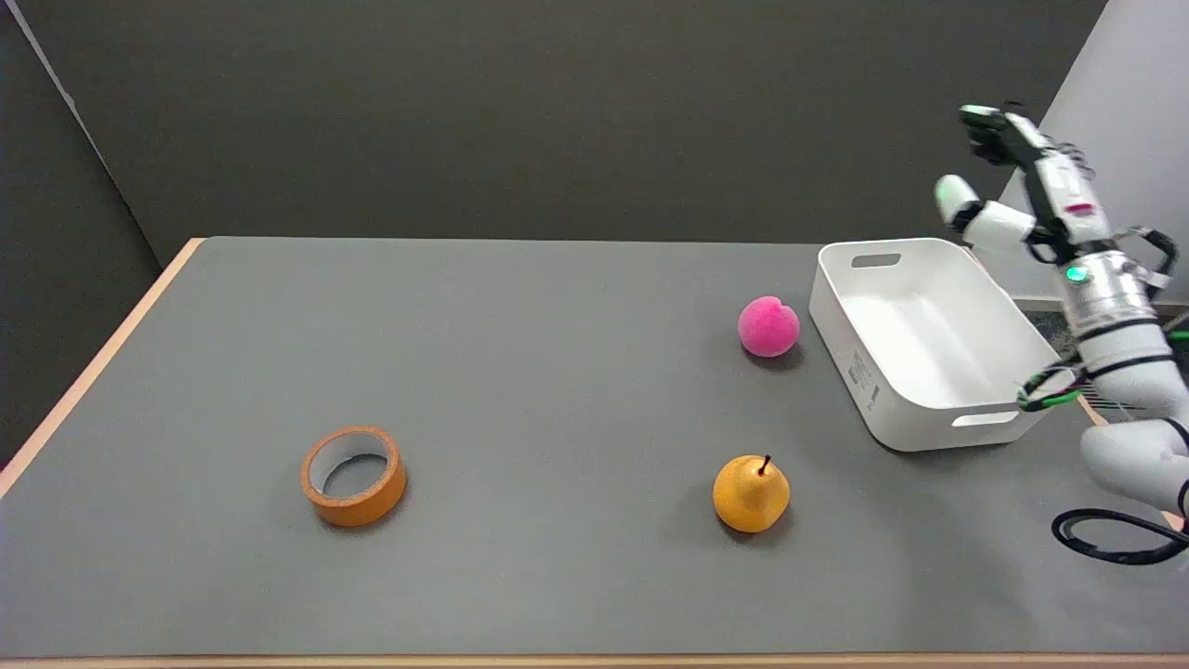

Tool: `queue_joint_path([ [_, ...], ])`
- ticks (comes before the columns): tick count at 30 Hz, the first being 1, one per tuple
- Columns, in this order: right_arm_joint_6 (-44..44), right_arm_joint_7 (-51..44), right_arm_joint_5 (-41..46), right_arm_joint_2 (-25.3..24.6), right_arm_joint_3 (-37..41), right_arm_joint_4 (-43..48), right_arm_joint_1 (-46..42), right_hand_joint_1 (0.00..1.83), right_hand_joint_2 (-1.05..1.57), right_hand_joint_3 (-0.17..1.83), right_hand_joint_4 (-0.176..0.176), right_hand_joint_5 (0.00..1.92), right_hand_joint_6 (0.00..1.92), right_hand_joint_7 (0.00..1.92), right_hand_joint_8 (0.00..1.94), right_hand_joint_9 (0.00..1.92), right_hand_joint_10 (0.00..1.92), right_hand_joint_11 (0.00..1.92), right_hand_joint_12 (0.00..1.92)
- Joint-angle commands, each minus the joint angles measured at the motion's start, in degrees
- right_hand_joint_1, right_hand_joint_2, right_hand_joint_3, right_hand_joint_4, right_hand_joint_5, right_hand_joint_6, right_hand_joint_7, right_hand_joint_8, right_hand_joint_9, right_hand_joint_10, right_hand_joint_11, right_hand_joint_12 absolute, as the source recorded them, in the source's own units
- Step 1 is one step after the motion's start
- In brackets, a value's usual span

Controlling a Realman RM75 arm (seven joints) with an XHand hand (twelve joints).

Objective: Pick up yellow tape.

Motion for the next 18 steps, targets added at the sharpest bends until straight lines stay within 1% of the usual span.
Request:
queue_joint_path([
  [1, -16.7, 0.6, -14.9, -2.2, -9.6, 34.0, -0.3, 0.42, 0.64, 1.02, 0.122, 0.17, 0.47, 0.2, 0.33, 0.19, 0.59, 0.09, 1.02],
  [2, -17.6, -0.2, -15.2, -2.7, -10.4, 35.2, 0.1, 0.39, 0.63, 1.02, 0.121, 0.15, 0.46, 0.18, 0.31, 0.17, 0.57, 0.08, 1.01],
  [4, -20.4, -3.3, -16.7, -4.2, -12.9, 39.0, 1.8, 0.4, 0.63, 0.97, 0.116, 0.15, 0.41, 0.16, 0.27, 0.15, 0.52, 0.04, 1.06],
  [6, -24.2, -6.8, -18.2, -6.2, -16.8, 43.3, 4.0, 0.33, 0.62, 0.94, 0.108, 0.11, 0.36, 0.09, 0.24, 0.09, 0.46, 0.01, 1.03],
  [8, -27.2, -9.3, -19.4, -7.8, -20.1, 45.7, 6.0, 0.27, 0.56, 0.98, 0.104, 0.07, 0.33, 0.08, 0.14, 0.05, 0.42, 0.01, 0.95],
  [10, -30.6, -12.7, -21.1, -9.7, -24.0, 47.5, 8.4, 0.29, 0.55, 1.0, 0.094, 0.03, 0.21, 0.01, 0.09, 0.01, 0.29, 0.0, 0.8],
  [12, -34.5, -16.5, -22.0, -11.8, -27.8, 49.5, 10.9, 0.26, 0.53, 0.99, 0.089, 0.01, 0.18, 0.0, 0.06, 0.0, 0.25, 0.0, 0.78],
  [13, -35.3, -17.4, -22.1, -12.3, -28.8, 49.8, 11.5, 0.25, 0.53, 0.98, 0.087, 0.0, 0.16, 0.0, 0.04, 0.0, 0.24, 0.0, 0.77],
  [15, -37.6, -20.5, -22.2, -15.2, -32.4, 50.2, 13.2, 0.28, 0.52, 0.97, 0.082, 0.0, 0.11, 0.0, 0.0, 0.0, 0.19, 0.0, 0.73],
  [18, -38.7, -23.2, -22.2, -19.0, -35.3, 49.2, 14.6, 0.33, 0.51, 0.97, 0.078, 0.0, 0.08, 0.0, 0.0, 0.0, 0.17, 0.0, 0.71],
])
